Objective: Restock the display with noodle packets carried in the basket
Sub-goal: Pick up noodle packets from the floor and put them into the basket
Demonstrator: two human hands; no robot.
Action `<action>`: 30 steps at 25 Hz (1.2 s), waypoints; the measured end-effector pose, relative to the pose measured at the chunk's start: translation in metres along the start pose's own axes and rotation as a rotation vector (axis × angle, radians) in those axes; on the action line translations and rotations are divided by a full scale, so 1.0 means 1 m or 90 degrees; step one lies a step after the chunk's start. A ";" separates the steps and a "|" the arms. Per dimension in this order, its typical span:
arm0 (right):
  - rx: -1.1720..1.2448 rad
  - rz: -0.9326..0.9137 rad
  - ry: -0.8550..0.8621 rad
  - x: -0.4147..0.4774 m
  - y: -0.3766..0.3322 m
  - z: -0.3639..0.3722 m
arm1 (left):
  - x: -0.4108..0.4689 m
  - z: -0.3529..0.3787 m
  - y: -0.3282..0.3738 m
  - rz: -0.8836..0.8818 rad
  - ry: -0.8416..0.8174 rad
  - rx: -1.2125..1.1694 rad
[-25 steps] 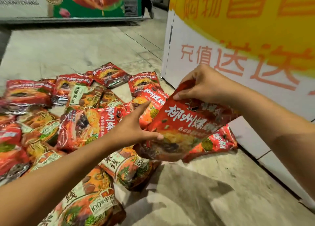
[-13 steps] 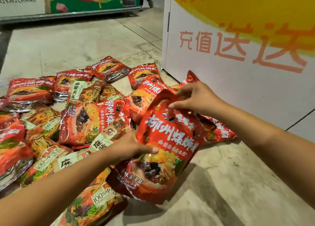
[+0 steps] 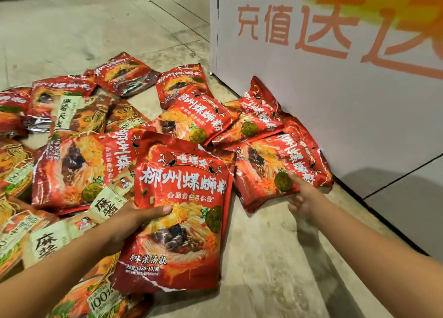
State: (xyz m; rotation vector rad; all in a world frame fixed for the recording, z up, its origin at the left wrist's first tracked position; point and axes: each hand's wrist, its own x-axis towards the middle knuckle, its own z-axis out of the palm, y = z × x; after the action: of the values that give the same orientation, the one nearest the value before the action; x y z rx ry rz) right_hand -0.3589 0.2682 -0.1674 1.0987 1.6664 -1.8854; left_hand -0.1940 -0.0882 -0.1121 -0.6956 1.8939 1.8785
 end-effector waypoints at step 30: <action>-0.334 -0.102 -0.446 -0.074 -0.017 0.017 | -0.024 -0.058 0.007 -0.023 0.006 -0.120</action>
State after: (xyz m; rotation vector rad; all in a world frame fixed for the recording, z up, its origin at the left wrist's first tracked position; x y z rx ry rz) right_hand -0.3305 0.2402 -0.1001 0.0749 1.6778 -1.5113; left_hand -0.1747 -0.1446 -0.0904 -0.7922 1.7125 2.0529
